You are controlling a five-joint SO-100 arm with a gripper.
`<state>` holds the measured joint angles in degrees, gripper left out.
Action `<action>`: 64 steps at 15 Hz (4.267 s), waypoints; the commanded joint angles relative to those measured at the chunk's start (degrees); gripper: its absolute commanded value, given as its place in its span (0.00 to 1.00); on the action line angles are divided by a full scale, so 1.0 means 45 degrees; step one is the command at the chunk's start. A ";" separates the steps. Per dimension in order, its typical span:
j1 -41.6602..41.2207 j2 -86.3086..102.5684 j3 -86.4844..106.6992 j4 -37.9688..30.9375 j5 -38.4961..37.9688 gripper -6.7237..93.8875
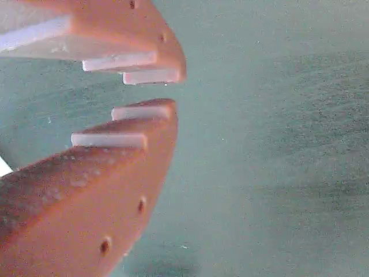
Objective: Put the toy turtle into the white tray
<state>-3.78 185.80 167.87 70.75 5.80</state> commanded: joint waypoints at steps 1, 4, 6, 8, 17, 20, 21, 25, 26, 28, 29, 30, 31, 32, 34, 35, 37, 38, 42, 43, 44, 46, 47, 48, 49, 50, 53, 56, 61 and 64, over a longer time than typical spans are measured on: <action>-0.0723 0.0137 -0.0117 0.0098 -0.0527 0.07; -0.1113 -0.0117 -0.0117 -0.0039 -0.0898 0.07; -0.0957 -0.1523 -0.0332 -0.0703 -0.0762 0.07; -0.1074 -0.3730 -0.0820 -0.1797 -0.1094 0.07; -0.2676 -1.1758 -0.8828 -0.0625 -0.5469 0.07; -0.3164 -1.5117 -1.3105 0.1191 -0.6660 0.07; -0.3223 -1.5977 -1.4199 0.1621 -0.7012 0.07; -0.3223 -1.9043 -1.7031 0.2402 -0.8555 0.07; -0.3242 -1.9883 -1.7559 0.2480 -0.8926 0.07; -0.3398 -2.1152 -1.8379 0.2637 -0.9766 0.07; -0.3496 -2.1562 -1.8691 0.2969 -1.0469 0.08; -0.3613 -2.1836 -1.8965 0.3184 -1.0918 0.14; -0.3730 -2.2070 -1.9238 0.3535 -1.1523 0.24; -0.3906 -2.2305 -1.9512 0.3750 -1.1914 0.36; -0.4238 -2.2754 -2.0352 0.4023 -1.2148 0.40; -0.4414 -2.3008 -2.0957 0.4414 -1.2207 0.48; -0.4805 -2.3496 -2.1836 0.4688 -1.2266 0.48; -0.4941 -2.3828 -2.2090 0.4688 -1.2344 0.53; -0.5098 -2.4512 -2.2148 0.4648 -1.2852 0.60; -0.5039 -2.4687 -2.2148 0.4648 -1.2949 0.60; -0.5020 -2.4922 -2.2168 0.4590 -1.3008 0.60; -0.5000 -2.5391 -2.2168 0.4395 -1.3184 0.60; -0.5020 -2.5645 -2.2188 0.4297 -1.3242 0.60; -0.5059 -2.5938 -2.2402 0.4258 -1.3242 0.60; -0.5078 -2.6211 -2.2539 0.4160 -1.3242 0.60; -0.5098 -2.6367 -2.2559 0.3828 -1.3242 0.60; -0.5137 -2.6816 -2.2559 0.3125 -1.3262 0.60; -0.5273 -2.7480 -2.2559 0.2676 -1.3281 0.60; -0.5371 -2.8164 -2.2520 0.2187 -1.3281 0.60; -0.5371 -2.8320 -2.2539 0.1973 -1.3125 0.39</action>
<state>-26.54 56.87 69.08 79.72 -52.82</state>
